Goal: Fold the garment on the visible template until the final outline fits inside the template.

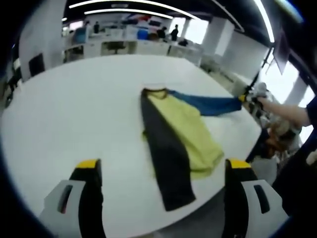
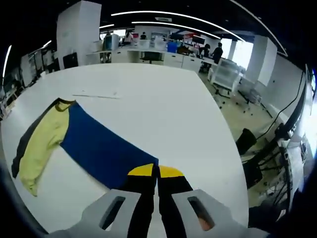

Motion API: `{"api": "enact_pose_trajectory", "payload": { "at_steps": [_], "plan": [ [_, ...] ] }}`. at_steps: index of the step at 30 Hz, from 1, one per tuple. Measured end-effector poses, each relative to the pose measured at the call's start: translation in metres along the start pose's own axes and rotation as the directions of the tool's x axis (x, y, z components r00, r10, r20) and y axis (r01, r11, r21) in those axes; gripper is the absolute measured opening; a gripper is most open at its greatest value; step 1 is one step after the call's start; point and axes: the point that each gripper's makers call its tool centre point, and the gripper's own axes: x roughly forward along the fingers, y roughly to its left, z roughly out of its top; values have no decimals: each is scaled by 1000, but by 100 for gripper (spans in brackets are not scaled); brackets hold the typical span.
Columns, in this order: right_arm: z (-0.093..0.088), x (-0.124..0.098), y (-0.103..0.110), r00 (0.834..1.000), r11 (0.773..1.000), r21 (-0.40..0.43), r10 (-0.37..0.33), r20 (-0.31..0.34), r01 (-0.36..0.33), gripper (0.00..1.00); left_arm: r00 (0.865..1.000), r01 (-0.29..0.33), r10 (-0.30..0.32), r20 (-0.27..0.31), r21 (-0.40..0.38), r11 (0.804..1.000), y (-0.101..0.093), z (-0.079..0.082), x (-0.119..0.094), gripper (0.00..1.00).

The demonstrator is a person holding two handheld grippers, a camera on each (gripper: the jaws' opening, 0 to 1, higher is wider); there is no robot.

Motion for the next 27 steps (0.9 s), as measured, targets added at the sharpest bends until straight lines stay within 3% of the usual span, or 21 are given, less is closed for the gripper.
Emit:
{"api": "enact_pose_trajectory", "payload": {
  "at_steps": [27],
  "plan": [
    [-35,49,-24,994,999,18,-26,-103,28,2,998,-19,19,-68,-2,1000,6,-9,20,99]
  ]
}}
